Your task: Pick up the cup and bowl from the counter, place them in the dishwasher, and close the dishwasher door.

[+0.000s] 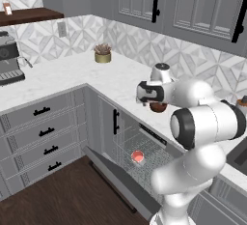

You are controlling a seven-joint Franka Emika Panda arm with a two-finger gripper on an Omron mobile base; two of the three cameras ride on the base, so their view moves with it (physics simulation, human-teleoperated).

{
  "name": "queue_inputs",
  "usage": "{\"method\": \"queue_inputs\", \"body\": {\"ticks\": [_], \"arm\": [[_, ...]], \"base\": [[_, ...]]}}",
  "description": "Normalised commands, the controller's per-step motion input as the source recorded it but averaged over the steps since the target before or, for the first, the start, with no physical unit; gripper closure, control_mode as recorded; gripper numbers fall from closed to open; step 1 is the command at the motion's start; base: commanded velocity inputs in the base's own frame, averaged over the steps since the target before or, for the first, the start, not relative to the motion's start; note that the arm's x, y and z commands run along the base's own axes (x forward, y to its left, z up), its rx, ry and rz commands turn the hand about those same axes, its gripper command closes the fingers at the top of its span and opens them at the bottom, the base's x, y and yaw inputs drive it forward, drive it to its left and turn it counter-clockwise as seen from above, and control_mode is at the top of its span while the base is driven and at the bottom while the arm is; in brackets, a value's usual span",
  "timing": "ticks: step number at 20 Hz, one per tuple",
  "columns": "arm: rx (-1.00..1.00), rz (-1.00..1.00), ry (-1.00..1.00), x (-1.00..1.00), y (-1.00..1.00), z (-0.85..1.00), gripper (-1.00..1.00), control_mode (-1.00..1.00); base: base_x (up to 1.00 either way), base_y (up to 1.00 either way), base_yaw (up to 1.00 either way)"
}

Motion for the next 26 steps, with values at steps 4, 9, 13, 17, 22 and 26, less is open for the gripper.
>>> {"method": "queue_inputs", "body": {"ticks": [4, 9, 13, 17, 22, 26], "arm": [[-0.01, 0.03, 0.03, 0.43, -0.22, -0.22, -1.0, -1.0], [0.0, 0.0, 0.04, 0.41, -0.16, -0.13, -1.0, -1.0], [-0.02, 0.0, 0.07, 0.4, -0.16, -0.31, -1.0, -1.0], [-0.01, 0.0, 0.06, 0.42, -0.15, -0.25, -1.0, -1.0], [0.0, 0.02, 0.05, 0.3, -0.16, -0.25, -1.0, -1.0], [-0.01, 0.02, 0.02, 0.09, -0.02, -0.26, -1.0, -1.0]], "base": [[0.0, 0.0, 0.0], [0.0, 0.0, 0.0], [0.0, 0.0, 0.0], [0.0, 0.0, 0.0], [0.0, 0.0, 0.0], [0.0, 0.0, 0.0]]}}
